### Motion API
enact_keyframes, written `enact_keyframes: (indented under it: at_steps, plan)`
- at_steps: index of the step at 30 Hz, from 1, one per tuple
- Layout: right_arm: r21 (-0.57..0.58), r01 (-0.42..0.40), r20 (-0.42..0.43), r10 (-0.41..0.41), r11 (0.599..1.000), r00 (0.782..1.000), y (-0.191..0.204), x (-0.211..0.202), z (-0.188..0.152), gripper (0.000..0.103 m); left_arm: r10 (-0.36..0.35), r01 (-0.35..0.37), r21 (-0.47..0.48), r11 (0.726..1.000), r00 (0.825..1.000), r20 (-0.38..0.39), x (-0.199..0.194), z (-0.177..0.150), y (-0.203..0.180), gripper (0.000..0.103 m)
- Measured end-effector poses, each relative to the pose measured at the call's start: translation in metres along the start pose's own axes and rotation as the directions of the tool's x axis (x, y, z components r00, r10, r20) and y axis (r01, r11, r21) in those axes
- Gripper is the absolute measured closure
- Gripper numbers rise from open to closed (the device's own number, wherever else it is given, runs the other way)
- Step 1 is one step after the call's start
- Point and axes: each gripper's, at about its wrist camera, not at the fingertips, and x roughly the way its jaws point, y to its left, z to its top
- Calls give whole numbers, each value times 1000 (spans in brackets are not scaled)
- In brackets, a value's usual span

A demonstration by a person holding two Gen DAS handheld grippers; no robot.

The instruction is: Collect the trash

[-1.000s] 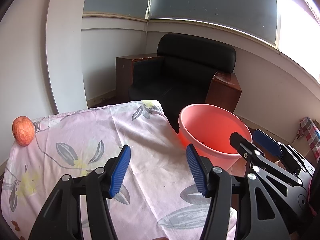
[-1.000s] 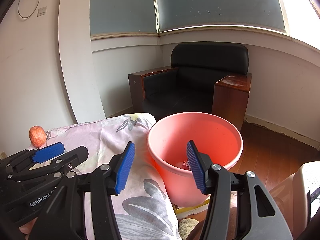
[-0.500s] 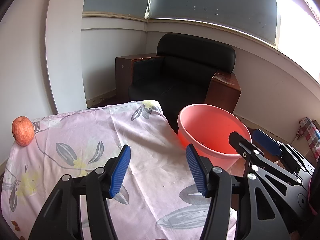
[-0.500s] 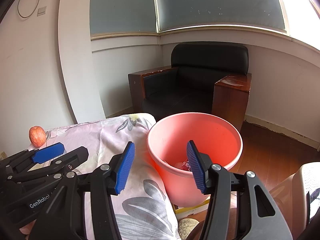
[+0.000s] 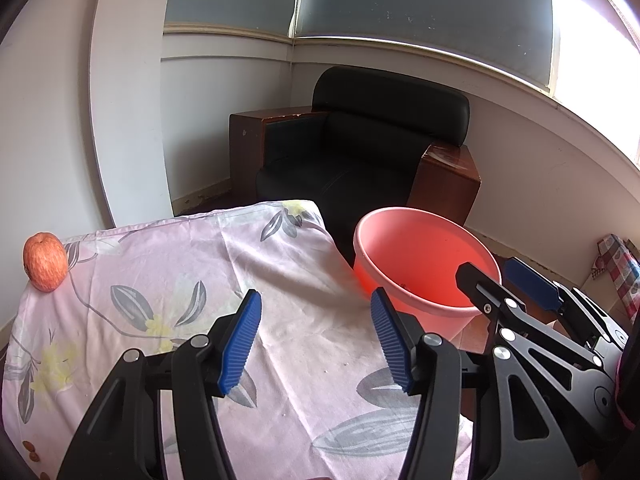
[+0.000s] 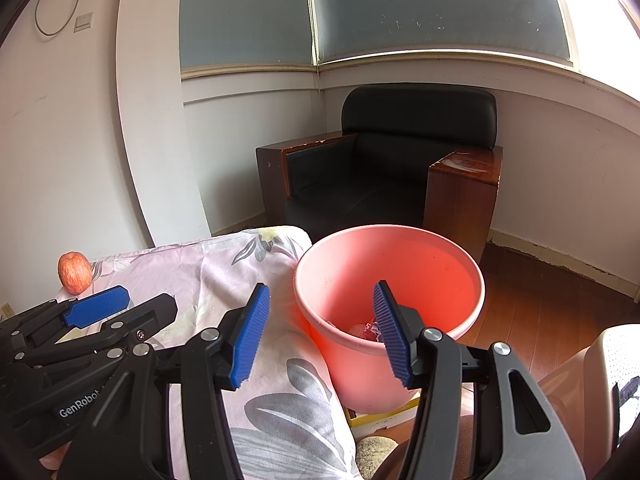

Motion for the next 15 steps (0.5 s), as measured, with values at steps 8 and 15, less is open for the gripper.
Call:
enact_keyframes:
  at_steps: [8, 15]
  plan:
    - [3, 0, -1, 0, 1000, 1000, -2, -1, 0, 48, -1, 1, 1, 1000, 1000, -1, 0, 1, -1, 47]
    - [2, -2, -1, 2, 1000, 1000, -2, 0, 0, 48, -2, 2, 1, 1000, 1000, -1, -1, 1, -2, 47]
